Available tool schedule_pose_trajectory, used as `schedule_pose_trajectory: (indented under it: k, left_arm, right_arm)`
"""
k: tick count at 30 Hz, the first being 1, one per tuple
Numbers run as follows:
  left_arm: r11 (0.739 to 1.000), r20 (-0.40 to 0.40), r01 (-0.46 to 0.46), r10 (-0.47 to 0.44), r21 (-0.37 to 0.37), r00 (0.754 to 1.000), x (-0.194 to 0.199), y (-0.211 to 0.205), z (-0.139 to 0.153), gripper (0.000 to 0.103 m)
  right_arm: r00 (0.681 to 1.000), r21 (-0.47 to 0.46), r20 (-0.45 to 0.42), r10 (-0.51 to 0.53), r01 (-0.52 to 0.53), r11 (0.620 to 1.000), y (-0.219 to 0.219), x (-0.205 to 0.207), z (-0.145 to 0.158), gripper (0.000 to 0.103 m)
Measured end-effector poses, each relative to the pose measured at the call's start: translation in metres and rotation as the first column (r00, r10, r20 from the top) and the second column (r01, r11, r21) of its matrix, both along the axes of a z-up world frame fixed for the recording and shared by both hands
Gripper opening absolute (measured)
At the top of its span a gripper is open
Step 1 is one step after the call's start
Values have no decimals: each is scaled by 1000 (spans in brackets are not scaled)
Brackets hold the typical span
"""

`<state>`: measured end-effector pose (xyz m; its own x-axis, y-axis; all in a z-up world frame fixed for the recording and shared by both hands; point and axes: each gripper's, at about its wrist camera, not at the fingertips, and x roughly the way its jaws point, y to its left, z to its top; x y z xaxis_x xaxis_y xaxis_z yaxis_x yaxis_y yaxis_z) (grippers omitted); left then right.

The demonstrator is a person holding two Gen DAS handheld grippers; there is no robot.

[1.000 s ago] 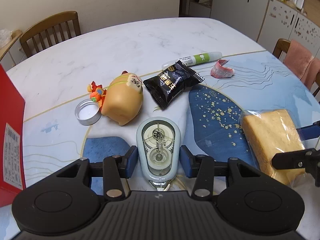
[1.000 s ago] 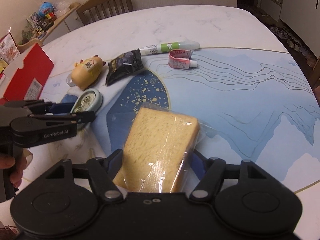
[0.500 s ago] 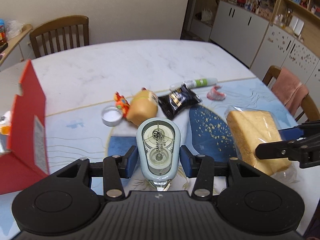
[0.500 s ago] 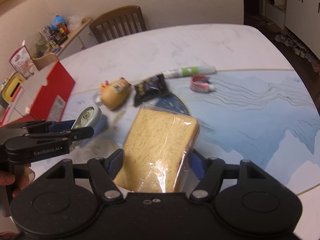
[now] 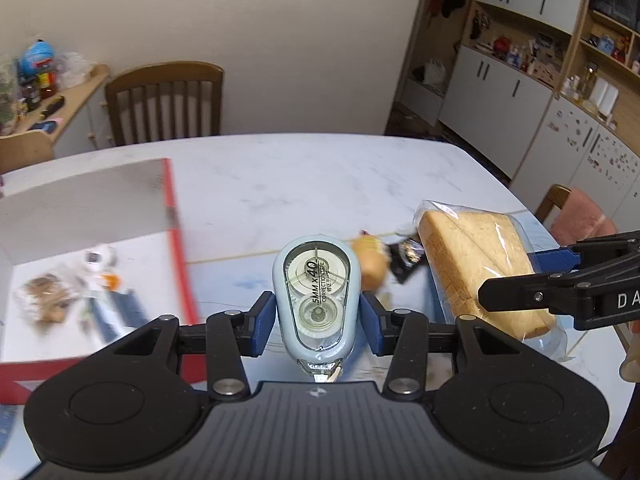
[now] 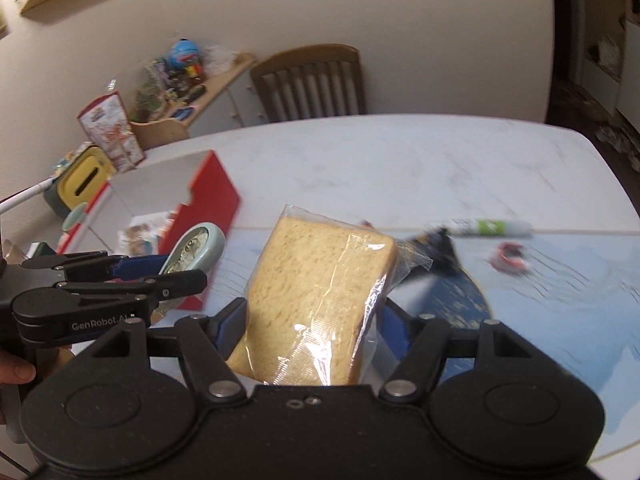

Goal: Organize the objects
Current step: 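Carry the bread and tape roller with both grippers over the cardboard box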

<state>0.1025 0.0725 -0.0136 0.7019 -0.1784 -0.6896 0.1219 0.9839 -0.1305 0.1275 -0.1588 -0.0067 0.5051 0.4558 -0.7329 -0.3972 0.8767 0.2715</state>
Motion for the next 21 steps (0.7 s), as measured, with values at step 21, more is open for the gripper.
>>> schedule_pose_trajectory:
  k: [21]
  left_arm:
    - [984,23,-168,166,67,986,-4,178,13,44]
  right_arm:
    - [972,-70,52,229,-225,972,190,33,20,69]
